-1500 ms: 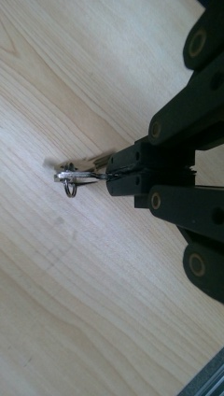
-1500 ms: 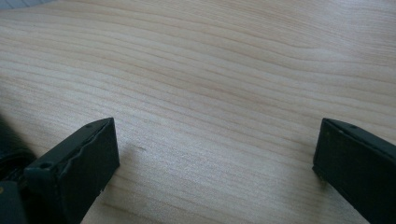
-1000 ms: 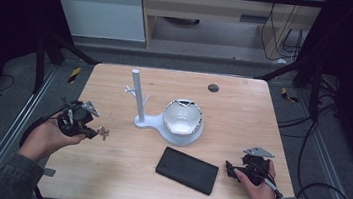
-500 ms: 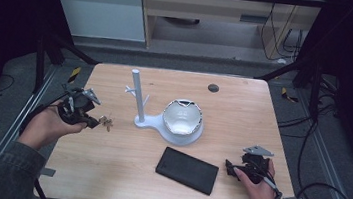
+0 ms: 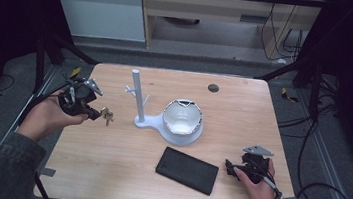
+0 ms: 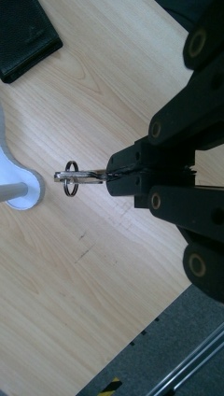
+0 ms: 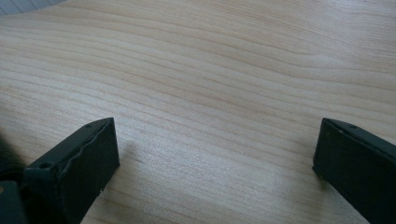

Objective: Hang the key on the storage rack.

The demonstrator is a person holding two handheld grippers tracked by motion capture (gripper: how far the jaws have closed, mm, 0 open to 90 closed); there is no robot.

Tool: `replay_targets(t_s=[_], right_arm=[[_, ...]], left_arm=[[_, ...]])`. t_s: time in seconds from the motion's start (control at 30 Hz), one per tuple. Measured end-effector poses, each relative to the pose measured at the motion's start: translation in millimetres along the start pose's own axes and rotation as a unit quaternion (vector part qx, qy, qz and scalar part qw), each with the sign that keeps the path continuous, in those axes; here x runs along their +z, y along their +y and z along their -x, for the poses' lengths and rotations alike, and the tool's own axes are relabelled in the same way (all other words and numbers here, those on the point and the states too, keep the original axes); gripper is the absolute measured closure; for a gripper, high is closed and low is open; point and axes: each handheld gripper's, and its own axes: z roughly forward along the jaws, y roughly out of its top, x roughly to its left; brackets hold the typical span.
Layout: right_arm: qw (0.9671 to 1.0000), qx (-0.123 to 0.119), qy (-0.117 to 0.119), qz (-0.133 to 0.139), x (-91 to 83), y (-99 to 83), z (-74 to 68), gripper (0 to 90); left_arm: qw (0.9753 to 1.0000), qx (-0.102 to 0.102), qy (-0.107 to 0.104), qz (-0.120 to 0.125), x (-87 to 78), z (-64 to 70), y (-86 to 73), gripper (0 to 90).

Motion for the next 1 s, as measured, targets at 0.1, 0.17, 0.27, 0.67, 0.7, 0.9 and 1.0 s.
replay_targets(t_s=[0.1,0.17,0.27,0.67,0.7,0.9,1.0], right_arm=[[1.0000,-0.001,0.000,0.000,0.0,0.0,0.0,0.4],[1.0000,-0.001,-0.001,-0.001,0.0,0.0,0.1,0.4],[1.0000,0.000,0.000,-0.001,-0.1,0.0,0.0,0.4],[1.0000,-0.002,-0.001,-0.001,0.1,-0.1,0.1,0.4],[1.0000,-0.001,-0.001,-0.001,0.1,-0.1,0.1,0.4],[1.0000,-0.001,-0.001,-0.001,0.0,-0.1,0.1,0.4],[1.0000,-0.002,-0.001,-0.001,0.0,-0.1,0.2,0.4]], left_arm=[[1.0000,0.005,0.004,-0.004,-4.2,-1.1,5.7,88.6],[1.0000,0.007,0.005,-0.004,-6.9,-1.4,10.1,88.6],[0.9999,0.009,0.007,-0.004,-10.8,-1.9,16.2,88.6],[0.9999,0.012,0.012,-0.003,-24.1,-4.3,38.6,88.6],[0.9998,0.012,0.013,-0.002,-25.0,-4.0,40.3,88.6],[0.9997,0.015,0.017,-0.003,-28.4,-2.8,49.5,88.6],[0.9997,0.016,0.018,-0.006,-29.1,-3.2,54.2,88.6]])
